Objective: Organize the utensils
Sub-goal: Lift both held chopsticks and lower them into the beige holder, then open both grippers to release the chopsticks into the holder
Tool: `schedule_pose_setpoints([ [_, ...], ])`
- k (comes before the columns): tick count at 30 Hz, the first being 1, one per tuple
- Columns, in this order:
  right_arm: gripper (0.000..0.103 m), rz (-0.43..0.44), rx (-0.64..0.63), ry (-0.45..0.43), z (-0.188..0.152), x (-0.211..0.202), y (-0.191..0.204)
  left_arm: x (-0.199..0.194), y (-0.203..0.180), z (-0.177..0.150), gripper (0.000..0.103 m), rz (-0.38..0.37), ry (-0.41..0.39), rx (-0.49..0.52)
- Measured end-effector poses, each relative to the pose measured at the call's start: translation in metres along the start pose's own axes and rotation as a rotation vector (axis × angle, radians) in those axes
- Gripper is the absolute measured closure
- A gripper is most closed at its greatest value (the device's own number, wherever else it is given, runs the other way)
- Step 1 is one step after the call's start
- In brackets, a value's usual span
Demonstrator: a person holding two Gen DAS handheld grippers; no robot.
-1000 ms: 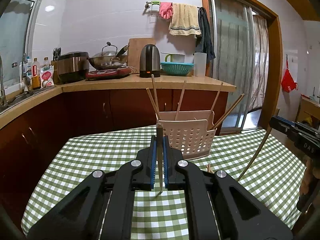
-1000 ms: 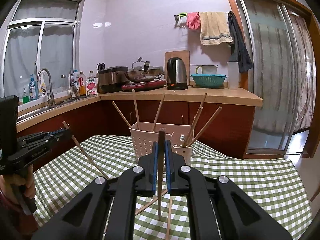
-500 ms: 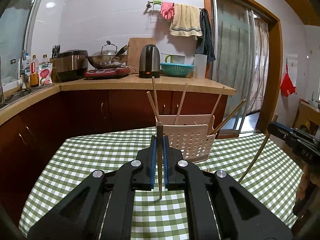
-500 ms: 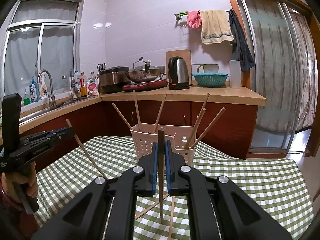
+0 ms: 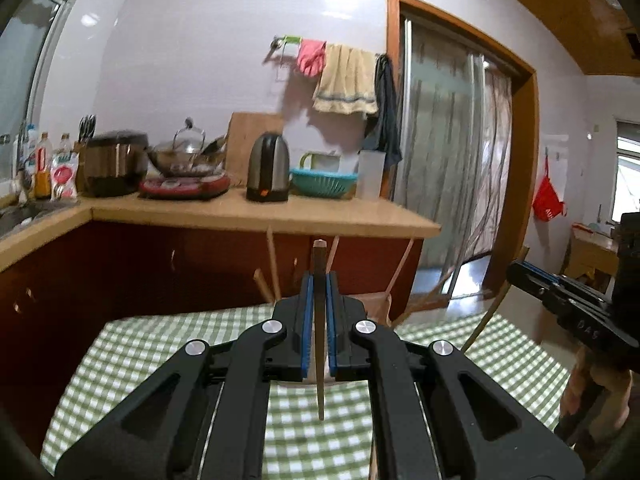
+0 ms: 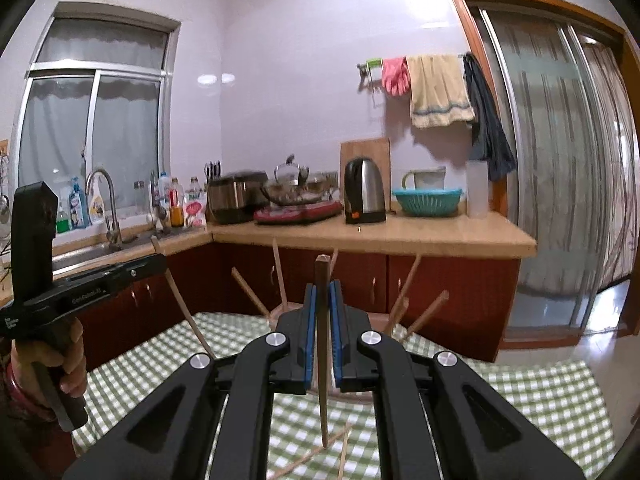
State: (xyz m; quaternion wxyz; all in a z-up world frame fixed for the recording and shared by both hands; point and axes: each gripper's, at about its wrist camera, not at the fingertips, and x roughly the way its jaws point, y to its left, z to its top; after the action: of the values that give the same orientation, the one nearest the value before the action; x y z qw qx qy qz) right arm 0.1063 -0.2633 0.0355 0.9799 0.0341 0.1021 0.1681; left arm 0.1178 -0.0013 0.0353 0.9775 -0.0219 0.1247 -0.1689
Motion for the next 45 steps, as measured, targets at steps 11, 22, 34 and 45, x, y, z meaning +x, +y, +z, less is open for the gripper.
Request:
schedule_pose_setpoints([
  [11,0.096,-0.013,-0.047,-0.131,0.049,0.034,-0.012,0.034,-0.015,0.054,0.096,0.009,-0.138,0.045],
  [22,0.096,-0.034,-0.060,-0.119,0.036,0.086,-0.023,0.086,-0.022,0.057,0.096,0.037,-0.150,0.093],
  [34,0.096,-0.025,0.004,0.043,-0.014,0.129,-0.037,0.131,-0.011,0.010,0.096,0.036,-0.015,0.100],
  [45,0.065,0.001,0.004,0.067,-0.021,0.134,-0.031,0.144,-0.003,-0.008,0.063,0.047,0.055,0.083],
])
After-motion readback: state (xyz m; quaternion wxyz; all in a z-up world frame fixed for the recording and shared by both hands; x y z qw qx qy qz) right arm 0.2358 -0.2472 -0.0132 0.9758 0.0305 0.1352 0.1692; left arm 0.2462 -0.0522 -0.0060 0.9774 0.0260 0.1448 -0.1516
